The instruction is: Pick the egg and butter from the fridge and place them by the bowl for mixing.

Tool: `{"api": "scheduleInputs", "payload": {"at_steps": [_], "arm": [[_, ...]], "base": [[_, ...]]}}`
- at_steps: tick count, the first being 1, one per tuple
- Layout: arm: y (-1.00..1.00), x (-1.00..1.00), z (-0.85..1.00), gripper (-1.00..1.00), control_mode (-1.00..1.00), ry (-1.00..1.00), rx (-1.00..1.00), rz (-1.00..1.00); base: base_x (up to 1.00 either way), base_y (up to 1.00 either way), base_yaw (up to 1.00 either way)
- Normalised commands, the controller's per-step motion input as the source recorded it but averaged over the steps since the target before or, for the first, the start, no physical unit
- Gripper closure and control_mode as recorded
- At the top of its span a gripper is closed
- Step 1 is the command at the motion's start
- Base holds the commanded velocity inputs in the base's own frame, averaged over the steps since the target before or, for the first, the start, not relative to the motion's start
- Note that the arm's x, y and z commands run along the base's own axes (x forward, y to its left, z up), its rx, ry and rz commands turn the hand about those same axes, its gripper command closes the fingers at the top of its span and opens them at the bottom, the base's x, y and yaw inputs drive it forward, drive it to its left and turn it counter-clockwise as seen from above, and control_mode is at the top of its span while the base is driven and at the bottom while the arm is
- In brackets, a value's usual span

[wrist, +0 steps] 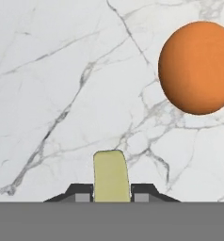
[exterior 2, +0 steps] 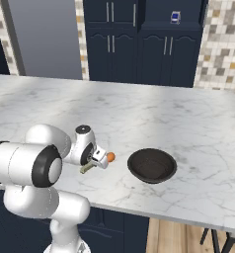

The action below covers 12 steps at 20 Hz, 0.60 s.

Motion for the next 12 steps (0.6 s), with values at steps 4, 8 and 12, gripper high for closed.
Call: {"api": "scheduleInputs", "payload": {"at_steps": [4, 8, 12], "arm": [[-0.01, 0.36, -0.21, 1.00, -1.00, 0.00, 0.00, -0.03], [-0.10, 0.27, -0.16, 1.00, -1.00, 0.01, -0.01, 0.00], [-0.24, 0.03, -0.28, 1.00, -1.00, 0.00, -0.02, 0.00]], "base": [[0.00, 0.00, 0.00], [0.00, 0.00, 0.00], [0.00, 0.00, 0.00]]}}
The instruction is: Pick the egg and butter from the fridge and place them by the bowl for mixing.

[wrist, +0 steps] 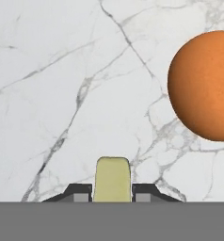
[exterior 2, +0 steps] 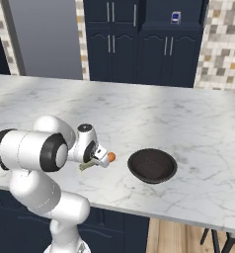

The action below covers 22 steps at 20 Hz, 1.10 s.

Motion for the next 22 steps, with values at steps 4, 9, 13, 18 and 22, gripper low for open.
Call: {"api": "scheduleInputs", "payload": {"at_steps": [4, 9, 13, 18, 22], "arm": [[-0.18, 0.06, -0.30, -1.00, -1.00, 0.01, -0.02, 0.00], [-0.10, -0.07, -0.08, -1.00, -1.00, 0.00, -0.02, 0.00], [-0.03, -0.06, 0.17, -1.00, -1.00, 0.03, -0.04, -0.02], [0.00, -0.06, 0.56, -1.00, -1.00, 0.16, -0.04, -0.06], [-0.14, -0.27, 0.59, -1.00, -1.00, 0.25, 0.00, -0.03]], "base": [[0.00, 0.00, 0.00], [0.00, 0.00, 0.00], [0.00, 0.00, 0.00], [0.00, 0.00, 0.00], [0.00, 0.00, 0.00]]}}
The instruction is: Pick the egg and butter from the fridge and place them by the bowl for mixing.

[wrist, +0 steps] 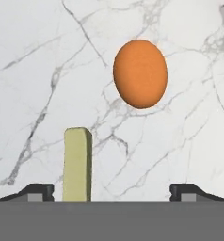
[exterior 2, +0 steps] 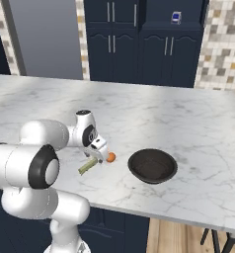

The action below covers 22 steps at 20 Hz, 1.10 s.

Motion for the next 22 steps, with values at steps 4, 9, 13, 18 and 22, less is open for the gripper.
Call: {"api": "scheduleInputs", "payload": {"at_steps": [4, 9, 13, 18, 22], "arm": [[-0.11, -0.48, 0.57, -1.00, -1.00, 0.04, 0.00, 0.05], [-0.09, -0.56, 0.56, -1.00, -1.00, 0.02, 0.00, 0.11], [-0.12, -0.69, 0.32, -1.00, -1.00, -0.04, 0.07, 0.11], [-0.06, -0.62, 0.25, -1.00, -1.00, -0.08, 0.06, 0.11], [0.00, -0.52, 0.19, -1.00, -1.00, -0.22, 0.00, 0.06]], "base": [[0.00, 0.00, 0.00], [0.00, 0.00, 0.00], [0.00, 0.00, 0.00], [0.00, 0.00, 0.00], [0.00, 0.00, 0.00]]}}
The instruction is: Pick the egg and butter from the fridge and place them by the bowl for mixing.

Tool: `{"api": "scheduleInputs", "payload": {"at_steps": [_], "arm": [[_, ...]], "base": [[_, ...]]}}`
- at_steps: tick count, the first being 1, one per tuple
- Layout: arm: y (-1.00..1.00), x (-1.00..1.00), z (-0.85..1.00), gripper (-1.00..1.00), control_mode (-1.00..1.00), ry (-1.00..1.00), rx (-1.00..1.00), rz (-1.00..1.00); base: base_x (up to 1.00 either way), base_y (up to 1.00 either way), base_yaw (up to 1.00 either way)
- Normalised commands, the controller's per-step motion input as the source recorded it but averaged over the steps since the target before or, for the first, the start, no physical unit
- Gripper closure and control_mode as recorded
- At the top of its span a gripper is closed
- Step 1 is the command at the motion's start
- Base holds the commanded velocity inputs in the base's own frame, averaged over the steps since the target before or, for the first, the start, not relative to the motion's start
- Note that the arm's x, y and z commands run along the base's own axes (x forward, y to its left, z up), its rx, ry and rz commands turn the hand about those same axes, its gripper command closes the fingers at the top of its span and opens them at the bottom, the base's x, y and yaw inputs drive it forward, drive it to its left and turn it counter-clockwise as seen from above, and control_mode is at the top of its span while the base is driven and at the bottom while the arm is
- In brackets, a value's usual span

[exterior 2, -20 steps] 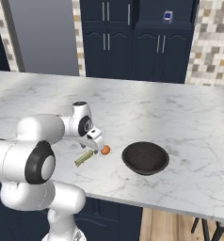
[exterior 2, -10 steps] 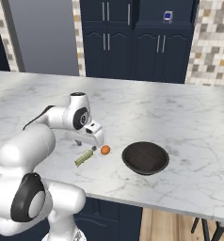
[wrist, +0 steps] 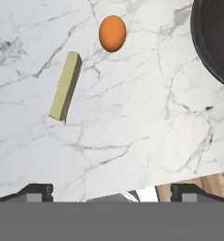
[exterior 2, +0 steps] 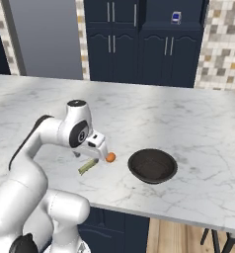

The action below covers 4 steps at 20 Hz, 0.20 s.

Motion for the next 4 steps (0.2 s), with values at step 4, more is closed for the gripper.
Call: {"api": "scheduleInputs", "payload": {"at_steps": [4], "arm": [[0.00, -0.46, 0.15, -1.00, -1.00, -0.35, 0.00, 0.01]], "base": [[0.00, 0.00, 0.00]]}}
